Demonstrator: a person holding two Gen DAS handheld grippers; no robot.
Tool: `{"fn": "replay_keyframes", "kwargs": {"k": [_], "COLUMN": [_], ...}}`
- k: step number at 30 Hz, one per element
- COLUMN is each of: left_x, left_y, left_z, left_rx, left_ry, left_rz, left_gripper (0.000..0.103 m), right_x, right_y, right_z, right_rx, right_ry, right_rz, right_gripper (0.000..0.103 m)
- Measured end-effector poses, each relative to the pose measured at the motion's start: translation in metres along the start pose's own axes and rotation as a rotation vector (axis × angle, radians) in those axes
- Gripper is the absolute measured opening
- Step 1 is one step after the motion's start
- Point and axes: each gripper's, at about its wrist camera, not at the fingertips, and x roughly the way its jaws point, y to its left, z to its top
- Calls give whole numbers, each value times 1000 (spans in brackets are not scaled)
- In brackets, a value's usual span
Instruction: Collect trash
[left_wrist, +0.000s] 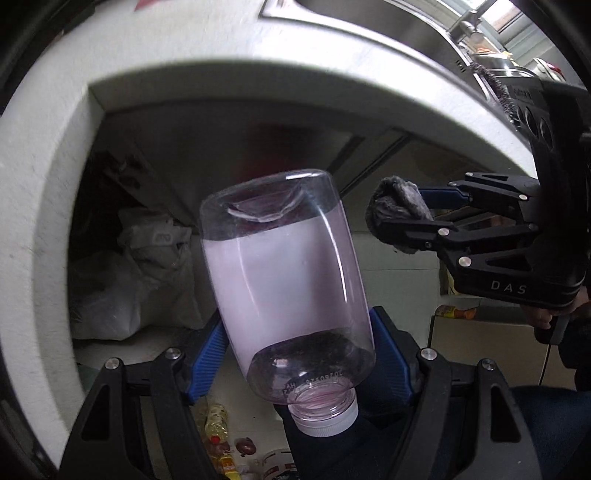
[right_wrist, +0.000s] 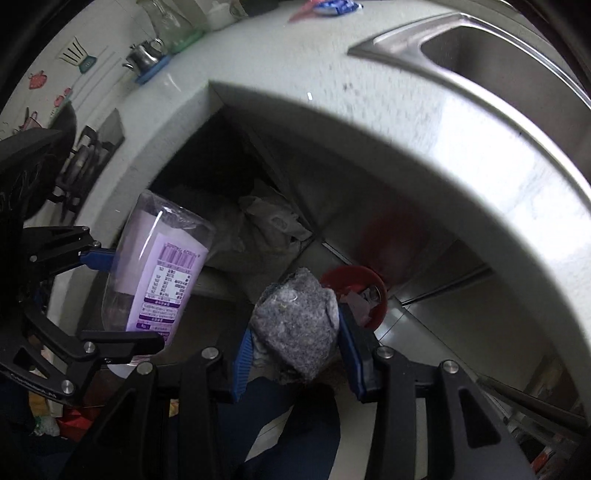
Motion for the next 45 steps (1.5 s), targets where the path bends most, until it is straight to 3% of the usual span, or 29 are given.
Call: {"fn": "replay_keyframes", "kwargs": {"k": [14,23,27,34,37,39,41,45], "left_x": [198,289,315,344,342,342,343,340], "left_y": [56,75,76,83,85,87,87,87], "left_z": [0,9,14,14,13,12,12,15], "left_rx": [-15,16,44,60,65,66,67,91], "left_ry": [113,138,132,155,153,149,146,133], "left_rz": [-65,-86,-87,-94,-97,-96,-93,-76], "left_gripper": [73,73,73,73,73,74,82,85], "right_x": [181,255,284,295,296,298,297,295], "right_y": [-46,-70,-82,-88,-91,-94,-96,-97], "right_z": [-18,-33,-39,-46,-49,-50,-51,-51], "right_rx": [139,127,140,120,116,127,136,146], "right_ry": [109,131,142,140,129,145,140,127], "right_rz": [-7,-20,-16,-42,-54,-48,-48,-44], "right_gripper": [40,40,40,44,58,58,59,68]}}
